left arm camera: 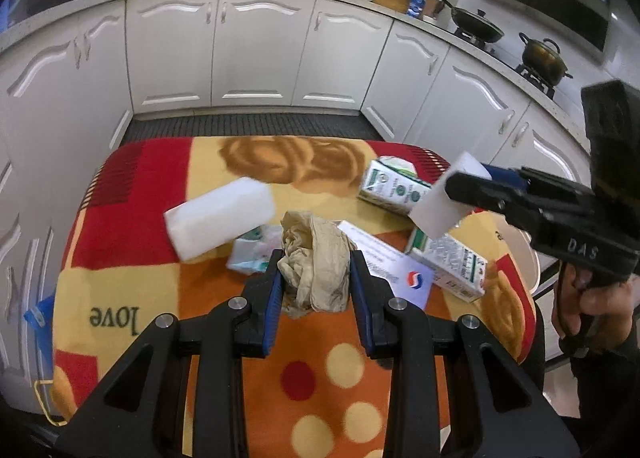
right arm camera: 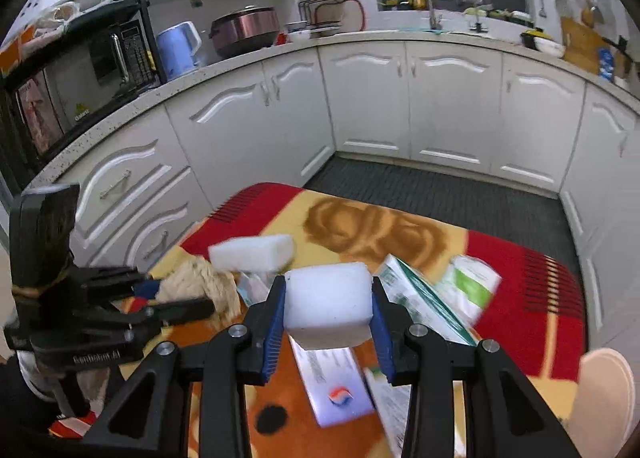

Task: Collect trash
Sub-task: 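Grasp brown crumpled paper with left gripper while right gripper grasps white foam block, then carry paper and foam block over the bin and open both grippers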

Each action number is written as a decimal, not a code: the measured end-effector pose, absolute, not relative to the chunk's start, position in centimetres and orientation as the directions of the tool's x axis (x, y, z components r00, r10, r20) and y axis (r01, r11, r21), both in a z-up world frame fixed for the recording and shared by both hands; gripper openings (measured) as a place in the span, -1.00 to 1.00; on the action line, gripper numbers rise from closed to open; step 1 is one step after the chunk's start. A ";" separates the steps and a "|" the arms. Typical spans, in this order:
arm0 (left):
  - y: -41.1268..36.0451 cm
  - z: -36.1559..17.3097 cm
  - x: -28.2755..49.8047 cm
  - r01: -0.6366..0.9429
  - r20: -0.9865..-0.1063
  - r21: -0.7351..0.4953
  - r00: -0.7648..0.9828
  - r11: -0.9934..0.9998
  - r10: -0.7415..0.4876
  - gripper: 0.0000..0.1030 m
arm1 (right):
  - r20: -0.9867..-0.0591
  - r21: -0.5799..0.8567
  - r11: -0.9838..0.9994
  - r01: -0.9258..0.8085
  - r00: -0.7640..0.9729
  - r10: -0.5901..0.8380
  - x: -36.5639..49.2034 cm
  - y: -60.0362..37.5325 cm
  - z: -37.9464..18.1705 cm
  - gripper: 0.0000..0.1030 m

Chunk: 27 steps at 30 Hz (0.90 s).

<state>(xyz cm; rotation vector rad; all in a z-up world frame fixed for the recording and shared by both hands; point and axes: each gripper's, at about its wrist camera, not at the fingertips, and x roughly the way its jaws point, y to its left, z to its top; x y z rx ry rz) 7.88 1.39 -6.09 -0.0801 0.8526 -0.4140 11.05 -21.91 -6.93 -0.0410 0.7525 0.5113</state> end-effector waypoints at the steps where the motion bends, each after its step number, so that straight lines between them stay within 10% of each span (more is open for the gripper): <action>1: 1.0 -6.0 8.0 0.329 -0.713 -0.235 0.581 0.915 -0.392 -0.44 | -0.663 0.142 0.882 -0.450 0.618 0.422 10.7 -22.5 -6.9 -0.28; 27: -20.5 -2.0 9.4 0.650 -0.681 -0.175 0.462 0.739 -0.568 -0.44 | -0.684 0.105 0.994 -0.007 0.726 0.077 4.4 -44.1 -7.9 -0.26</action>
